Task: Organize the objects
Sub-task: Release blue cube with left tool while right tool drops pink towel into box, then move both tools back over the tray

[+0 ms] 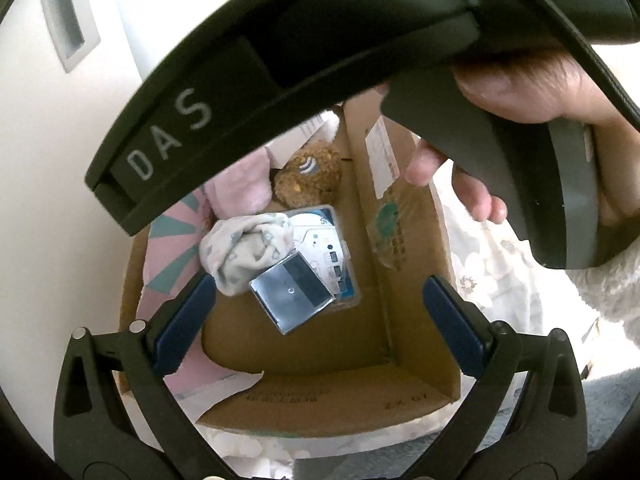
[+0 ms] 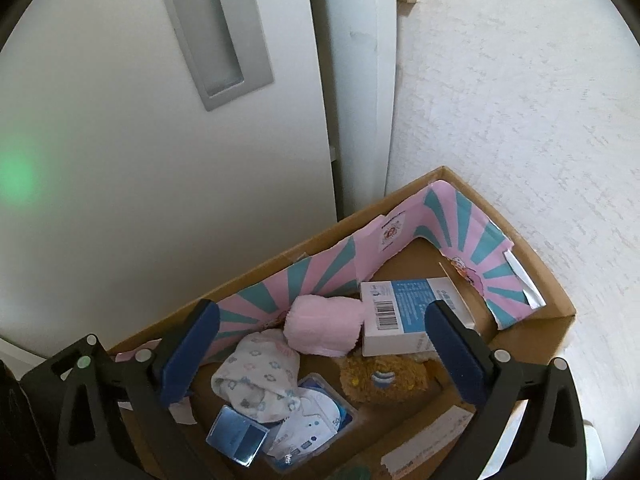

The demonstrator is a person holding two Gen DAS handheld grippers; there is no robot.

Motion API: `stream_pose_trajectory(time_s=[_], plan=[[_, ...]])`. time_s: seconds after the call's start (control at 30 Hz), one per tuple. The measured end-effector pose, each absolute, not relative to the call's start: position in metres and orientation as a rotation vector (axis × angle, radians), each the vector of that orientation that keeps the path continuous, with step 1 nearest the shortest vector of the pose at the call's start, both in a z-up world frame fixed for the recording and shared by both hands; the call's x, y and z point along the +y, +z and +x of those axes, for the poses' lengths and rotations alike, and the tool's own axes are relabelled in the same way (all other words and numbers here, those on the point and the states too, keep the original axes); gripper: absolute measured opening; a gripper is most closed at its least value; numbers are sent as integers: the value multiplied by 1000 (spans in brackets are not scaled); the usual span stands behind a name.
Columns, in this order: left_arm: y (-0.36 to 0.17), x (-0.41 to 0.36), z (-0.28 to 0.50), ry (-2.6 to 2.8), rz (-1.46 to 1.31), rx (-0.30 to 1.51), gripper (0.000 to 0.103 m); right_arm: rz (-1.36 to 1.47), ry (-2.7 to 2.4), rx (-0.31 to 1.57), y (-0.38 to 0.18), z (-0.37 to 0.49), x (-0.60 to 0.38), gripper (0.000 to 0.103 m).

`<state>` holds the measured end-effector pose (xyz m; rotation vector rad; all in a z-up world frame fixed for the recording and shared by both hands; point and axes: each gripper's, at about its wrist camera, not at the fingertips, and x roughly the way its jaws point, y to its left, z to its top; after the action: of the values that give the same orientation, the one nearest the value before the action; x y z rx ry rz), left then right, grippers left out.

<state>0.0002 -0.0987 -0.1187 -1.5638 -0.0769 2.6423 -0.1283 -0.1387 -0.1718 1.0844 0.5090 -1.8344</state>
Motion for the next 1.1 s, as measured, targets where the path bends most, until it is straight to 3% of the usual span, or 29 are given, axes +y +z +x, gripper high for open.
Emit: stream_pose_trajectory(time_s=[0.37,0.7,1.1], plan=[[-98,-83,6,2679,-1497,-2,103,1080,-1900,480,-146,-122,-124,102],[-70,-69,10,2755,-1401,117,103,1047,-2078,390,-67,-91,-44,102],[-42,-35,-9,2705,-1284,79,103,965,-2415,229,2,-71,82,102]])
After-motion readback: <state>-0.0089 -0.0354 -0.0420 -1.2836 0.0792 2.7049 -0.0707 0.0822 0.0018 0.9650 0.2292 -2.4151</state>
